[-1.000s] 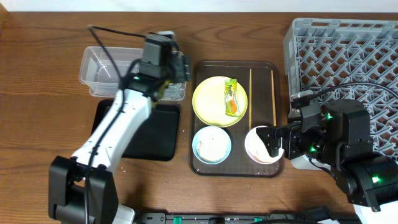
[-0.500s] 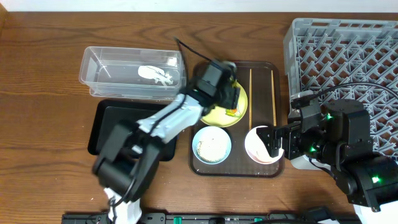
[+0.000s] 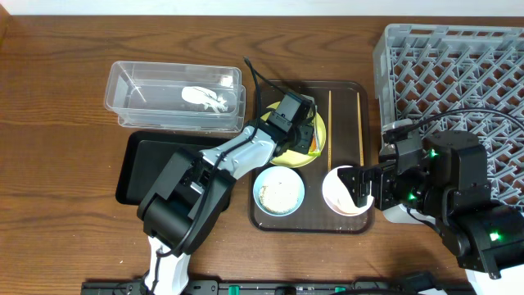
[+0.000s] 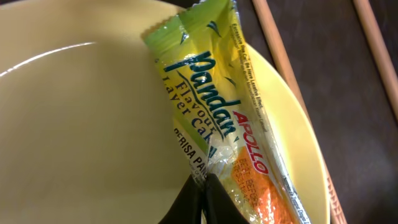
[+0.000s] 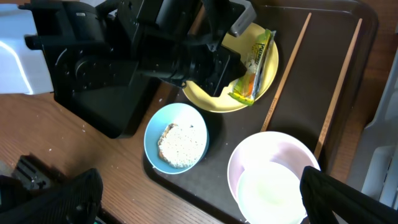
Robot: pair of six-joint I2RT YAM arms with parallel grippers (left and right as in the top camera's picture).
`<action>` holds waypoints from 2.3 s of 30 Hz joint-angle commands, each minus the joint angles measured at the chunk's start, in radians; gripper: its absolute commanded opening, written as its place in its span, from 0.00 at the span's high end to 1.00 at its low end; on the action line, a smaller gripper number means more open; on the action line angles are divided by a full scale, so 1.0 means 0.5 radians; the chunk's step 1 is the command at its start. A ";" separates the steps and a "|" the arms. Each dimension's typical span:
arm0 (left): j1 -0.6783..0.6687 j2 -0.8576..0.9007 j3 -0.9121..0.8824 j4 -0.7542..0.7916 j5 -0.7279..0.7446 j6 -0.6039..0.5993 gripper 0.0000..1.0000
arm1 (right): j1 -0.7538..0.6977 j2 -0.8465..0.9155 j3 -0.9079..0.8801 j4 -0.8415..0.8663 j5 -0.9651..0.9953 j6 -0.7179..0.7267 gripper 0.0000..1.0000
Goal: Sort waste into correct bins and load items into the dishwasher rack
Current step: 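Grasp the green snack wrapper on the yellow plate with the left gripper, then move the wrapper over the clear bin and release it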
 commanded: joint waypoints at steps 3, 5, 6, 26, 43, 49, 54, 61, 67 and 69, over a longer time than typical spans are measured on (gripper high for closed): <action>0.054 -0.137 0.015 -0.080 0.002 0.038 0.94 | 0.006 -0.008 0.031 -0.008 -0.015 0.014 0.01; 0.091 -0.262 0.016 -0.118 0.001 0.032 0.94 | 0.006 -0.008 0.031 -0.008 -0.014 0.014 0.01; 0.115 -0.340 0.016 -0.138 0.001 0.033 0.94 | 0.006 -0.007 0.031 -0.006 -0.014 0.014 0.01; 0.788 -0.751 0.015 -0.549 -0.381 -0.027 0.59 | 0.006 -0.009 0.031 -0.009 -0.014 0.014 0.01; 0.616 -1.152 0.018 -0.679 -0.503 0.236 0.81 | 0.006 -0.009 0.031 -0.011 -0.014 0.014 0.01; 0.697 -0.938 0.018 -0.516 -0.517 0.359 0.94 | 0.006 -0.009 0.031 -0.012 -0.014 0.014 0.01; 0.763 -0.651 0.018 -0.377 -0.476 0.359 0.94 | 0.006 -0.009 0.031 -0.015 -0.014 0.014 0.01; 0.771 -0.407 0.018 -0.375 -0.442 0.447 0.94 | 0.006 -0.008 0.031 -0.018 -0.015 0.014 0.01; 0.809 -0.344 0.019 -0.401 -0.496 0.478 0.94 | 0.006 -0.009 0.031 -0.021 -0.015 0.014 0.01; 0.830 -0.368 0.025 -0.401 -0.494 0.475 0.94 | 0.006 -0.008 0.031 -0.025 -0.015 0.014 0.01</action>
